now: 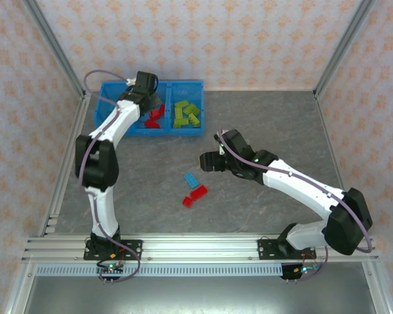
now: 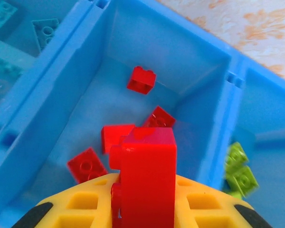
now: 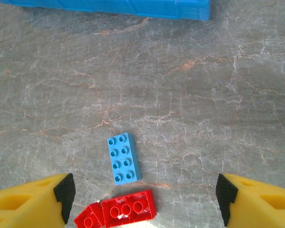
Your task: Sort the legos into containers by color
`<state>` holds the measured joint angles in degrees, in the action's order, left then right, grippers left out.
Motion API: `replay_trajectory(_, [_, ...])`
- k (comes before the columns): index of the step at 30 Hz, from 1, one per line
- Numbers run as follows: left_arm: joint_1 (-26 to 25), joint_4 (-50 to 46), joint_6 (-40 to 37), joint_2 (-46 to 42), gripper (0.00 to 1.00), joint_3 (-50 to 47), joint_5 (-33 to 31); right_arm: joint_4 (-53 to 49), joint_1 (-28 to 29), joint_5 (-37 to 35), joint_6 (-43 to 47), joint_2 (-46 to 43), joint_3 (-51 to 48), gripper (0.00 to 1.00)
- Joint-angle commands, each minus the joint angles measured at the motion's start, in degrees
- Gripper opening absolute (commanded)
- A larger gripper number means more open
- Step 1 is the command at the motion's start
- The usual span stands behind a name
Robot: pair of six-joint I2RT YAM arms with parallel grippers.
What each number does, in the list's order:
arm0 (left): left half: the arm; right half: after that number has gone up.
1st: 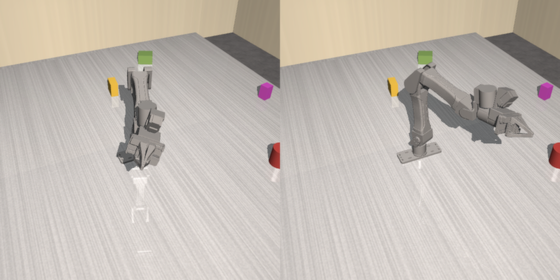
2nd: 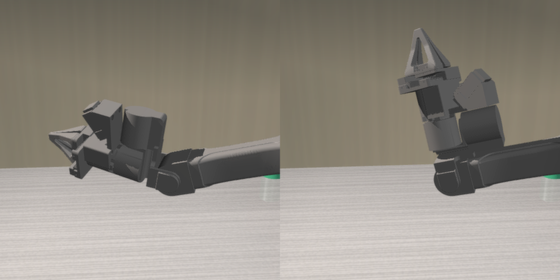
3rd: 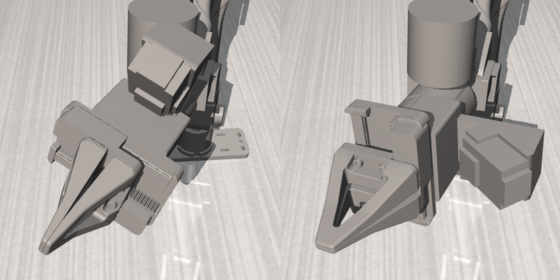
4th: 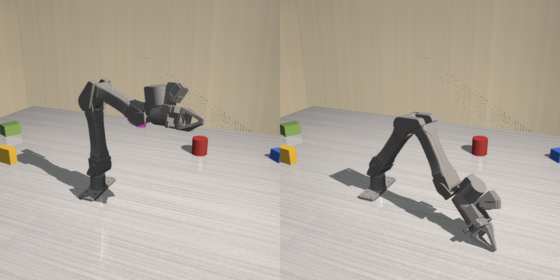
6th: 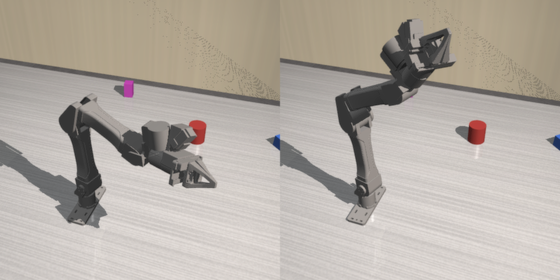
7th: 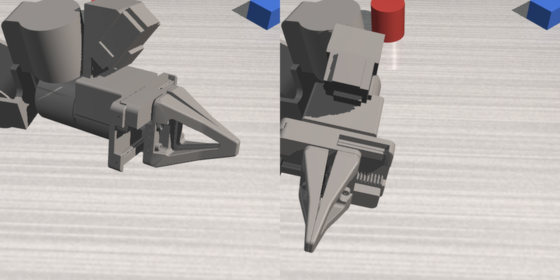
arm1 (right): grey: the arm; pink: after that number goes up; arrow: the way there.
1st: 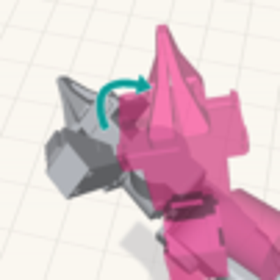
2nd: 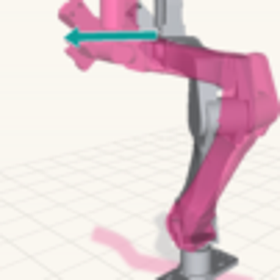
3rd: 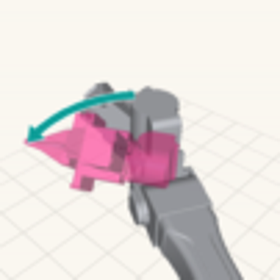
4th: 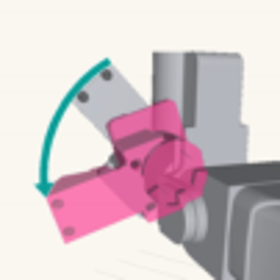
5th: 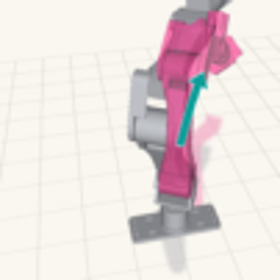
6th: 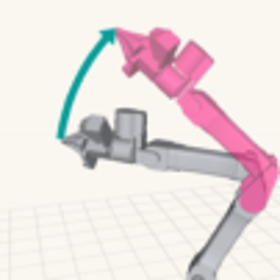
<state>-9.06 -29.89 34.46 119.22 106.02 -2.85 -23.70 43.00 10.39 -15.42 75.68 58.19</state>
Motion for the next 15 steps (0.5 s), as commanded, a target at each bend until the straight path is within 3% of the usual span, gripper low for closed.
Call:
replay_trajectory(1, [1.8,-8.6,-3.5,4.4,0.28,9.6,0.9,-3.4,0.3,-1.9,0.6,-3.3,1.4,0.80])
replay_trajectory(5, [1.9,-8.4,-5.6,3.7,0.44,11.8,2.3,-3.2,0.3,-2.6,0.1,-4.3,0.7,0.80])
replay_trajectory(8, [1.8,-8.7,-4.5,-1.3,0.45,9.0,3.4,-2.5,0.3,-2.3,-0.7,-3.7,0.6,0.80])
replay_trajectory(15, [-2.3,2.9,1.5,-29.9,0.42,-19.5,7.4,-1.8,1.0,-1.2,-2.1,1.4,1.7,0.80])
